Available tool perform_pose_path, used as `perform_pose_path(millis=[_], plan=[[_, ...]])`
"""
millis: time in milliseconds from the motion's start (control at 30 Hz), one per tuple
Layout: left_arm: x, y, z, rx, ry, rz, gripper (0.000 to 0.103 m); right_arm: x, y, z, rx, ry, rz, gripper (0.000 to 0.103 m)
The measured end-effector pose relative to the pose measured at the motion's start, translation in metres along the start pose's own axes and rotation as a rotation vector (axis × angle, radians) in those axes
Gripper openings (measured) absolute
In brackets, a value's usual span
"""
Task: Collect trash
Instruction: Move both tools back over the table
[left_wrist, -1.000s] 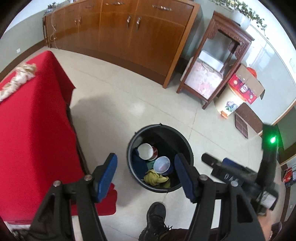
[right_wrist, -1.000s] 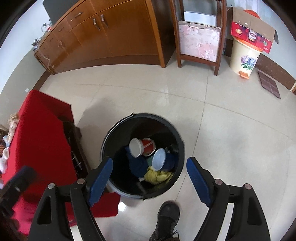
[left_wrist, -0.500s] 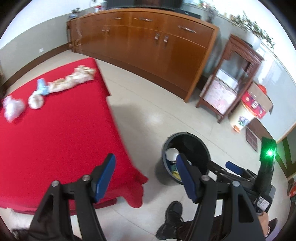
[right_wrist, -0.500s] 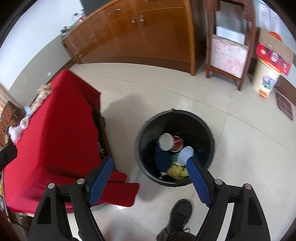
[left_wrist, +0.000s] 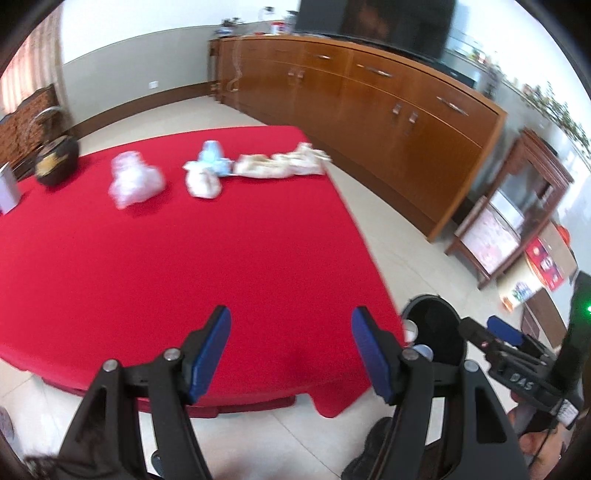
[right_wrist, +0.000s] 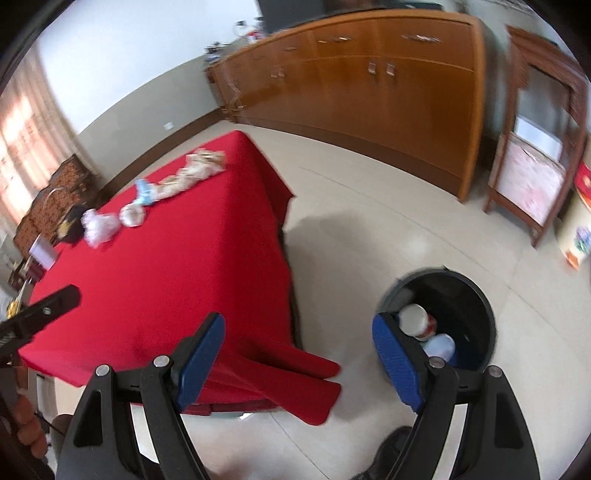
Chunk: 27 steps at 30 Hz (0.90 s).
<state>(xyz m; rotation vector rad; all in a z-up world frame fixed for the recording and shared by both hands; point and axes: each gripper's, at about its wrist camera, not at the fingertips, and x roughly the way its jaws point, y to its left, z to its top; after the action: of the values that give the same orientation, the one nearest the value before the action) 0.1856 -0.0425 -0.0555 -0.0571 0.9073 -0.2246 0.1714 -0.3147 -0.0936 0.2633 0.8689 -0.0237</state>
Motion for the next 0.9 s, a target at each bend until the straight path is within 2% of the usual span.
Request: perform_pose_path(millis=[300,900], plan=[[0.002,0.064,0.01,-0.092,-0.014,0.082,0.069,0.024,0.068,0.022,-0.101,-0.003,0.066,0.084],[0.038,0.128,0.052,-0.146,-0.019,0.142,0.069,0.096,0.127,0.069,-0.153,0.039,0.096,0.084]])
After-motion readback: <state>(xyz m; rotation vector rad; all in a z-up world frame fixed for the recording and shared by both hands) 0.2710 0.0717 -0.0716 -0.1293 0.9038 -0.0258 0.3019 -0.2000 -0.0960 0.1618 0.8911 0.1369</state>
